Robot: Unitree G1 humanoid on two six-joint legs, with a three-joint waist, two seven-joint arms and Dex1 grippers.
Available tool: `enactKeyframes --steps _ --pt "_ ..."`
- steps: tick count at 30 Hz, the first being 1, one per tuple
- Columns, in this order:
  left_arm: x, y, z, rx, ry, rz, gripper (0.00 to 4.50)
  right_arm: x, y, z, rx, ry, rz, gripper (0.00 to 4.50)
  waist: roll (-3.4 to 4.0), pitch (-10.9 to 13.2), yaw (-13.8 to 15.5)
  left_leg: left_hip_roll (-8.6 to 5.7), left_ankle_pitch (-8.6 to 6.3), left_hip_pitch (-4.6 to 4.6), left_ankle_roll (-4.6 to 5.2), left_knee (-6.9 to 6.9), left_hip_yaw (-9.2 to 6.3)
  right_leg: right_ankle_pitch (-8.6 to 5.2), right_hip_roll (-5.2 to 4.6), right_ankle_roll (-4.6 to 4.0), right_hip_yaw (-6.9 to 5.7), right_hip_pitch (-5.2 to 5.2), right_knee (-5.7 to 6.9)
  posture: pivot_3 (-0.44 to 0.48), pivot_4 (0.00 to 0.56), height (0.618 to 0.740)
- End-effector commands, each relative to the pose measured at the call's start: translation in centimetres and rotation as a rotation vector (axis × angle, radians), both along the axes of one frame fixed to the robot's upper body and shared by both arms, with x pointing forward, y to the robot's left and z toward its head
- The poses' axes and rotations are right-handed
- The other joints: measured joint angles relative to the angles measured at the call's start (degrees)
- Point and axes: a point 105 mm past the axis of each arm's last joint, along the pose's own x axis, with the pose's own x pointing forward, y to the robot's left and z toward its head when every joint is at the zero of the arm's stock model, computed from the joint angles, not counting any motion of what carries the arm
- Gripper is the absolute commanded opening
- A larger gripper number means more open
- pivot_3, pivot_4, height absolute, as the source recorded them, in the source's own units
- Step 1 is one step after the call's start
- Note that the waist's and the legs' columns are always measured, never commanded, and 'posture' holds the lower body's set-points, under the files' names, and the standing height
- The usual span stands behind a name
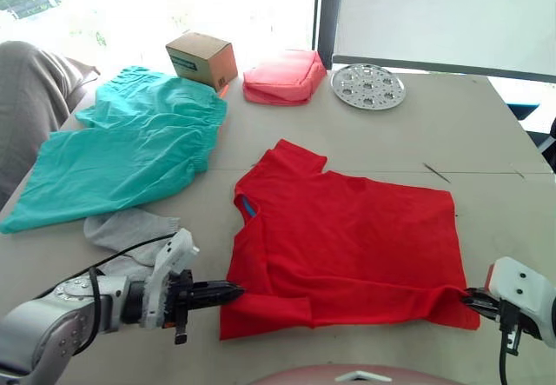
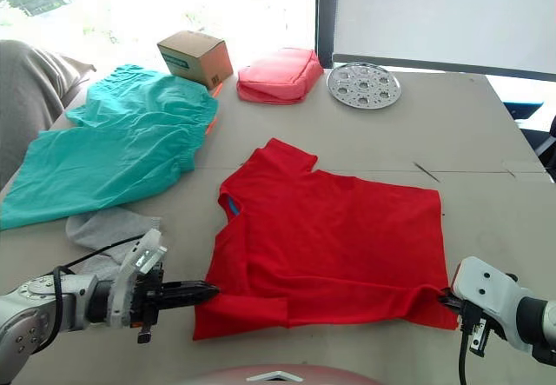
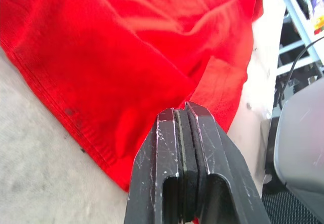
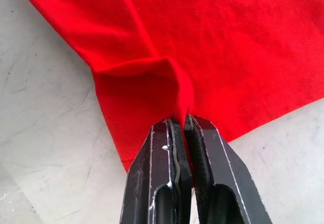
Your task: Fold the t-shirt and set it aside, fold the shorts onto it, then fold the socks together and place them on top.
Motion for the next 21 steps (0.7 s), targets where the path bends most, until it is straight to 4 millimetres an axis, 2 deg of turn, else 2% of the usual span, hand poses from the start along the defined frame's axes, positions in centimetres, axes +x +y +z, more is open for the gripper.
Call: enactKeyframes --steps 1,5,8,13,21 --pt "0.5 0.3 0.4 -0.004 -0.023 0.022 0.03 0.3 0.1 0.5 -0.01 -0.026 0.012 0.0 -0.03 -0.02 0.05 0.0 0.0 0.0 0.0 0.0 -0.01 0.0 0.01 0.0 -0.01 0.0 0.0 0.0 0.15 0.739" --pt "-0.2 0.1 0.3 -0.03 0.021 0.002 1.23 0.4 0.1 0.5 -0.012 -0.029 0.015 0.0 -0.03 -0.02 0.0 0.0 0.0 -0.01 0.0 0.0 0.0 0.0 0.01 0.0 0.0 0.0 0.0 0.0 0.15 0.739" --pt "-0.6 0.5 -0.2 -0.023 0.041 0.015 2.67 0.4 0.1 0.5 -0.014 -0.031 0.014 0.0 -0.01 -0.01 0.0 0.0 0.0 0.0 0.0 0.0 0.0 0.0 0.01 0.0 0.0 0.0 0.0 0.0 0.15 0.739" --pt "-1.6 0.5 -1.0 -0.021 0.083 -0.003 2.67 0.3 0.1 0.5 -0.015 -0.031 0.014 0.0 -0.02 -0.01 0.02 0.0 0.0 -0.01 0.0 0.0 0.0 0.0 0.0 0.0 0.0 -0.01 -0.01 0.0 0.15 0.739" --pt "-1.0 0.9 -2.0 -0.008 0.05 0.027 2.67 0.2 -0.1 0.6 -0.022 -0.031 0.012 0.0 -0.01 -0.01 0.04 0.01 -0.01 -0.01 -0.01 -0.01 0.0 0.0 -0.01 0.0 0.0 -0.01 -0.01 0.0 0.15 0.739"
